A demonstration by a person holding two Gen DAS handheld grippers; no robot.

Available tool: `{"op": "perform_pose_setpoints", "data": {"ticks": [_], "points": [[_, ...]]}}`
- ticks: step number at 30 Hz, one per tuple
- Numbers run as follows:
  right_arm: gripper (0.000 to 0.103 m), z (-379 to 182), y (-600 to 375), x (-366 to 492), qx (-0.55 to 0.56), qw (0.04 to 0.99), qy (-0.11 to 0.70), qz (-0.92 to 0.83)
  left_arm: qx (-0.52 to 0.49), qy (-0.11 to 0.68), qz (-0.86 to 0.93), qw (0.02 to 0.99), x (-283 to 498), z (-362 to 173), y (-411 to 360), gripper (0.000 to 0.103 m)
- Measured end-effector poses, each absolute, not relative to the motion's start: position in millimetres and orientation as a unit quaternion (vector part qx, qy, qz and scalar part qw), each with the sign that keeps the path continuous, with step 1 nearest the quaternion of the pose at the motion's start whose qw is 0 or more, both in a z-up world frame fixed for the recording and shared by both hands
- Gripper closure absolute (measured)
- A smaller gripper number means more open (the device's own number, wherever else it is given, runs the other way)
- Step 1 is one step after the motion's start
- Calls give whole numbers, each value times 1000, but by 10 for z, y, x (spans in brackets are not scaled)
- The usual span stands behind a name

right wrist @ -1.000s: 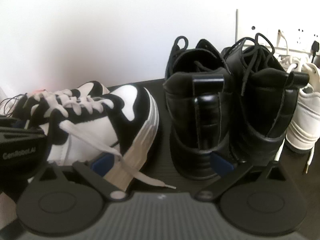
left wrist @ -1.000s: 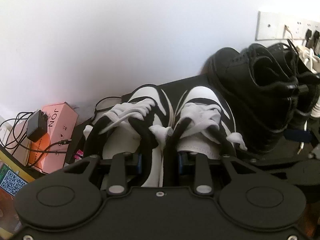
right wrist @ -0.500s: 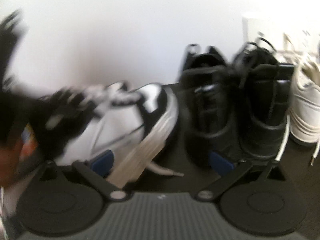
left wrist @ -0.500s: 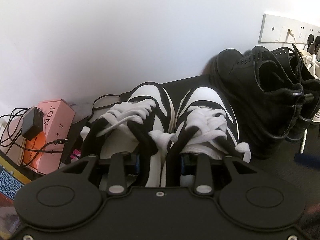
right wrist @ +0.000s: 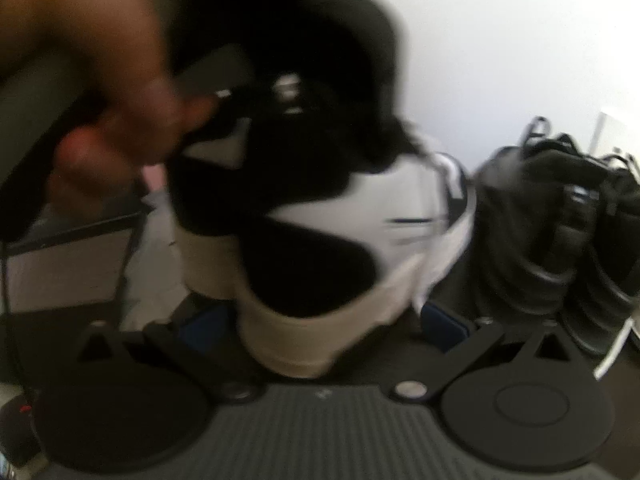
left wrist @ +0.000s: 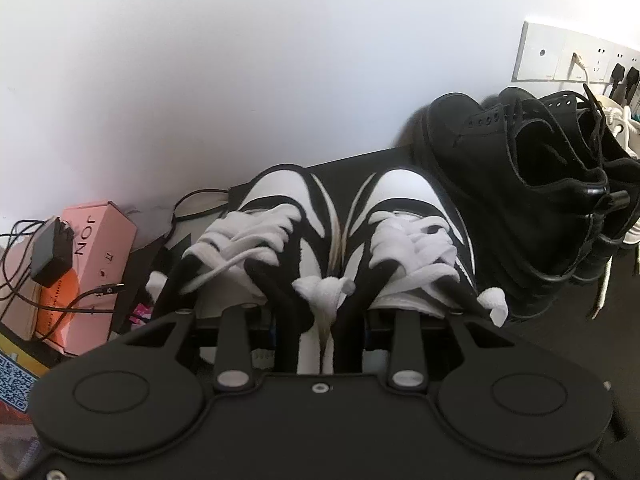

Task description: Lace up shoes with both hands

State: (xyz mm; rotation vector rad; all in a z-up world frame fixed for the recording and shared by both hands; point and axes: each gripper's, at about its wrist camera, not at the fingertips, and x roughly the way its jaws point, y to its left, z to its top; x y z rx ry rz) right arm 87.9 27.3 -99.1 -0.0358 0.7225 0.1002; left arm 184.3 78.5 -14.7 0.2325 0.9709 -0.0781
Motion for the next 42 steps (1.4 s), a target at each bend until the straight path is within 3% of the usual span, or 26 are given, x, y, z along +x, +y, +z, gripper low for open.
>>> {"op": "perform_pose_setpoints", "data": {"ticks": [6,15,25,29,39,40,41,42], "points": [[1,-1005,98,1115,-3,932,360,43,99,468,-46,877,1919,-172,761,69],[1,-962,189,1398,-85,947,309,20,86,475,-47,875,2082,-177,727,70],[0,-1053,306,1364,-99,949,297,25,108,461,-54,879,2012,-207,668,70],[1,-1025,320,1345,-92,947,308,25,111,471,-58,873,2003,-192,661,57],[1,-703,5,1169,6,915,397,74,91,527,-19,845,2042,-109,636,49],[1,-653,-29,1165,12,909,410,74,95,528,-17,844,2019,-69,626,38],[1,-604,-63,1162,18,903,423,74,99,526,-20,844,1988,-23,607,17],[1,-555,-97,1158,25,897,435,73,109,522,-27,846,1946,25,578,11]]}}
